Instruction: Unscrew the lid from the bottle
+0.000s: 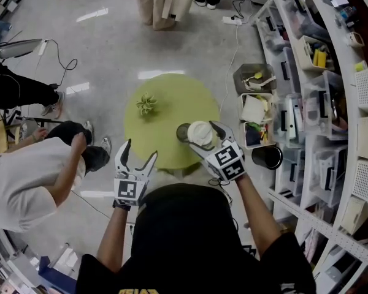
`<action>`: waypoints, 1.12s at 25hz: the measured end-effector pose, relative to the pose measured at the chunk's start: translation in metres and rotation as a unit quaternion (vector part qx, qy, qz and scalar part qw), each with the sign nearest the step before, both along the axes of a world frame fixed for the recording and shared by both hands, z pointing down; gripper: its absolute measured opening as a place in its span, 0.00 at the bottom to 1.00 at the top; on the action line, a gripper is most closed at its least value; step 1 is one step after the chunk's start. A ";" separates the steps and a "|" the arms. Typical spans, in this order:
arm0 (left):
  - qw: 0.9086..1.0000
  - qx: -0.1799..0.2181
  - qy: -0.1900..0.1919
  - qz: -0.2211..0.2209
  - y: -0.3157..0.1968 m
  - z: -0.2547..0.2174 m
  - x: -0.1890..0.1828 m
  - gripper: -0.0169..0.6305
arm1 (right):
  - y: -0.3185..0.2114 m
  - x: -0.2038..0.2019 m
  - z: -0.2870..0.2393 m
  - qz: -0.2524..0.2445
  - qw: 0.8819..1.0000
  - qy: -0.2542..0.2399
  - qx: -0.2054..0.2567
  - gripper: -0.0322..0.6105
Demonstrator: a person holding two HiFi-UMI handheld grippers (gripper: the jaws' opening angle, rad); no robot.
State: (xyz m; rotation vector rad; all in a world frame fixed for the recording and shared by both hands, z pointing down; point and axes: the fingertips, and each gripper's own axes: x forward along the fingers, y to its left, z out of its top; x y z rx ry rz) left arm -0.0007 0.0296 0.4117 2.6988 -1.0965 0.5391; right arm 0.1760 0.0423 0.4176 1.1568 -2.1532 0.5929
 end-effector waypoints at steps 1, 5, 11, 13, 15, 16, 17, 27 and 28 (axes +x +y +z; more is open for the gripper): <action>1.000 -0.001 0.002 -0.002 -0.001 -0.002 -0.001 0.65 | -0.001 0.000 0.000 0.000 1.000 0.000 0.001 0.68; 1.000 0.001 0.003 -0.002 -0.002 -0.001 -0.003 0.65 | -0.001 0.001 -0.001 0.000 1.000 0.003 0.005 0.68; 1.000 0.000 0.006 -0.001 -0.003 -0.001 -0.003 0.65 | 0.001 -0.001 0.002 0.002 1.000 0.006 0.007 0.68; 1.000 0.000 -0.003 0.006 -0.004 -0.003 -0.004 0.65 | 0.000 -0.001 0.003 0.003 1.000 0.007 0.007 0.68; 1.000 -0.002 -0.010 0.011 -0.004 -0.003 -0.004 0.65 | 0.000 -0.001 0.002 0.004 1.000 0.008 0.008 0.68; 1.000 -0.002 -0.009 0.011 -0.004 -0.004 -0.004 0.65 | 0.000 0.000 0.002 0.005 1.000 0.008 0.008 0.68; 1.000 0.000 -0.005 0.010 -0.004 -0.004 -0.004 0.65 | 0.000 0.000 0.001 0.006 1.000 0.008 0.008 0.68; 1.000 -0.005 -0.002 0.008 -0.005 0.006 -0.011 0.65 | -0.006 -0.003 -0.004 0.001 1.000 0.009 0.016 0.68; 1.000 -0.005 0.001 0.007 -0.006 0.004 -0.009 0.65 | -0.007 -0.002 -0.004 0.000 1.000 0.009 0.016 0.68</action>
